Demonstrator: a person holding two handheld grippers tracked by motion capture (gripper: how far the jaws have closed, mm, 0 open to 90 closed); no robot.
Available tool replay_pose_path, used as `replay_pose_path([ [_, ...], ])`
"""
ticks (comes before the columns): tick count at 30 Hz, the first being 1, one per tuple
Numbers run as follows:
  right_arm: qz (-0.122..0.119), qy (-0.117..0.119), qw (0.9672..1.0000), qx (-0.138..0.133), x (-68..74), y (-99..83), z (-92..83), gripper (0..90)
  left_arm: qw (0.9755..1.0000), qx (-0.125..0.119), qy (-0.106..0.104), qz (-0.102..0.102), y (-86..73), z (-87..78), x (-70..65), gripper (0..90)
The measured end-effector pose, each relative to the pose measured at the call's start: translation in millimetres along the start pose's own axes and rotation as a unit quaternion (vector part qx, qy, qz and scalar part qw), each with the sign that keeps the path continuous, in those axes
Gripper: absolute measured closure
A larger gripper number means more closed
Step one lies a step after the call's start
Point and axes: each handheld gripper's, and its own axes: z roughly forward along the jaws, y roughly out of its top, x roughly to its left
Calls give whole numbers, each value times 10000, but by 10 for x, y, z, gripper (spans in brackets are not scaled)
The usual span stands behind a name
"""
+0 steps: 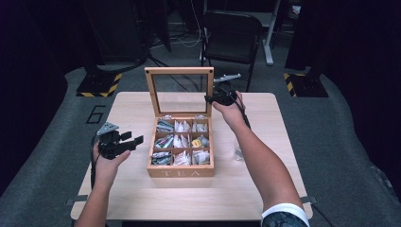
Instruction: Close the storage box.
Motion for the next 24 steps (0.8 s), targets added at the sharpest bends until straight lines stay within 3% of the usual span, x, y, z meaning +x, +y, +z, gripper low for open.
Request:
replay_pose_path([
  [9, 15, 172, 9998, -63, 38, -32, -77, 594, 10000, 0, -58, 28, 57, 37, -59, 373],
  [17, 15, 270, 9993, -247, 57, -25, -181, 595, 9997, -37, -173, 174, 263, 100, -131, 386],
  [22, -16, 290, 9990, -346, 48, -6, -252, 615, 9996, -16, -185, 226, 375, 127, -120, 396],
  [24, -83, 301, 9990, -307, 58, -6, -264, 618, 9993, -19, -175, 333, 422, 130, -98, 399],
])
